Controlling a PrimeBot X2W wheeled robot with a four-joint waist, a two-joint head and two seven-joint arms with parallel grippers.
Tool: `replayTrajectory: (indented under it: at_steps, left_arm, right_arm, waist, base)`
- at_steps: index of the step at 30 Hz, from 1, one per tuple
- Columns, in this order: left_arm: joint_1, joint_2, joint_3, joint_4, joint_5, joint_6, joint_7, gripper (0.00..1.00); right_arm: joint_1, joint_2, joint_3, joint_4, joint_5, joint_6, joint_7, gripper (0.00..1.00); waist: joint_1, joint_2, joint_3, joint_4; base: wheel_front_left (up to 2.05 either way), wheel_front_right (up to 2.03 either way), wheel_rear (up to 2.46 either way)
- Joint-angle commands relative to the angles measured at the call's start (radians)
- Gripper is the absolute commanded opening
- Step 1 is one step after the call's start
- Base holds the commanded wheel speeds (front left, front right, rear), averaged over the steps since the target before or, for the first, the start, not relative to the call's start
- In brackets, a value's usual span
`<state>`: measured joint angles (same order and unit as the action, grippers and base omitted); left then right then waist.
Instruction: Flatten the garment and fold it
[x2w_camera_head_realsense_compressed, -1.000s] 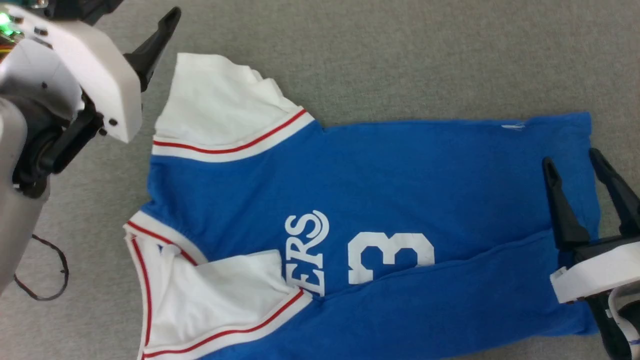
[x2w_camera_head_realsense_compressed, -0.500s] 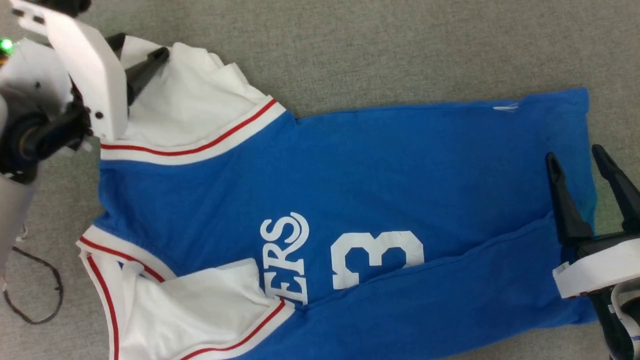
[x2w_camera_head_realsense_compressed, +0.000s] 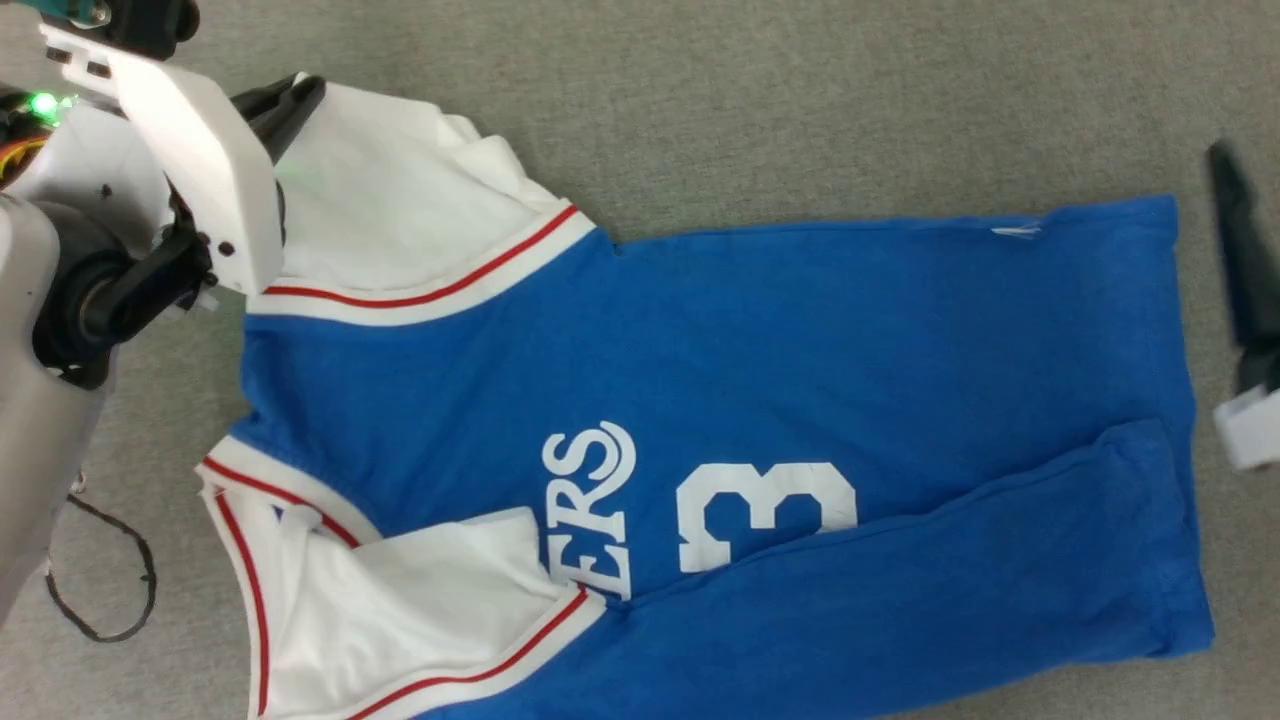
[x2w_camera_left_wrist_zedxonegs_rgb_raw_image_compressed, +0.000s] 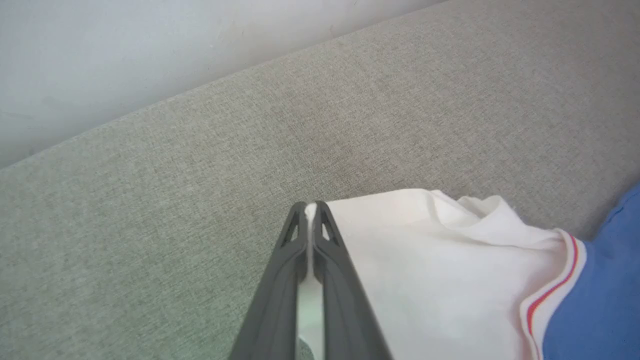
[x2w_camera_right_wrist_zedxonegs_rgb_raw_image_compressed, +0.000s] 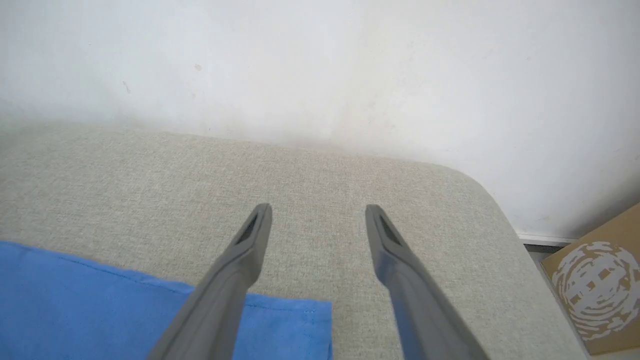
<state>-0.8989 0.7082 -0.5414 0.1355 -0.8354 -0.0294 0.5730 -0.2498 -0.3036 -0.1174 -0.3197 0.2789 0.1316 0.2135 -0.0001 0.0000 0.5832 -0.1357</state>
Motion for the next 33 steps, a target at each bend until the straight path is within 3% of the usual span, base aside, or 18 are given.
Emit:
replayTrajectory:
  at_steps: [1, 8, 17, 18, 19, 20, 27, 33]
  left_arm:
    - [0.012, -0.007, 0.003, -0.005, 0.000, -0.005, -0.010, 0.00]
    - [0.007, -0.009, -0.001, -0.029, -0.005, -0.008, -0.007, 0.00]
    - [-0.003, -0.013, -0.005, -0.035, -0.006, -0.006, -0.004, 0.00]
    - [-0.005, -0.013, -0.005, -0.035, -0.007, -0.006, -0.004, 0.00]
    - [-0.006, -0.013, -0.005, -0.035, -0.007, -0.006, -0.003, 0.00]
    - [-0.007, -0.013, -0.005, -0.034, -0.007, -0.006, -0.003, 0.00]
    - [-0.006, -0.017, 0.004, -0.033, -0.006, -0.006, -0.038, 0.00]
    - [0.039, -0.028, 0.052, -0.054, 0.007, -0.004, -0.199, 0.00]
  right_arm:
    - [-0.041, -0.013, -0.023, 0.023, 0.026, -0.001, 0.057, 1.00]
    - [-0.108, -0.044, -0.065, 0.156, 0.142, -0.001, 0.361, 1.00]
    - [-0.130, -0.022, -0.091, 0.211, 0.185, -0.001, 0.447, 1.00]
    - [-0.130, -0.017, -0.095, 0.218, 0.188, -0.001, 0.458, 0.76]
    - [-0.130, -0.012, -0.096, 0.223, 0.189, -0.001, 0.470, 0.19]
    - [-0.131, -0.008, -0.099, 0.226, 0.189, -0.001, 0.481, 0.00]
    - [-0.149, 0.007, -0.112, 0.213, 0.162, -0.001, 0.498, 0.00]
    - [-0.129, 0.002, -0.112, 0.200, 0.150, -0.001, 0.415, 0.00]
  waist:
    - [0.0001, 0.0000, -0.011, 0.015]
    - [0.0001, 0.0000, 0.013, 0.042]
    - [0.0001, 0.0000, 0.040, 0.058]
    - [0.0001, 0.0000, 0.041, 0.059]
    - [0.0001, 0.0000, 0.043, 0.061]
    - [0.0001, 0.0000, 0.044, 0.061]
    - [0.0001, 0.0000, 0.023, 0.062]
    - [0.0001, 0.0000, -0.050, 0.062]
  base:
    - [0.00, 0.00, 0.00]
    - [0.00, 0.00, 0.00]
    - [0.00, 0.00, 0.00]
    - [0.00, 0.00, 0.00]
    - [0.00, 0.00, 0.00]
    - [0.00, 0.00, 0.00]
    - [0.00, 0.00, 0.00]
    - [0.00, 0.00, 0.00]
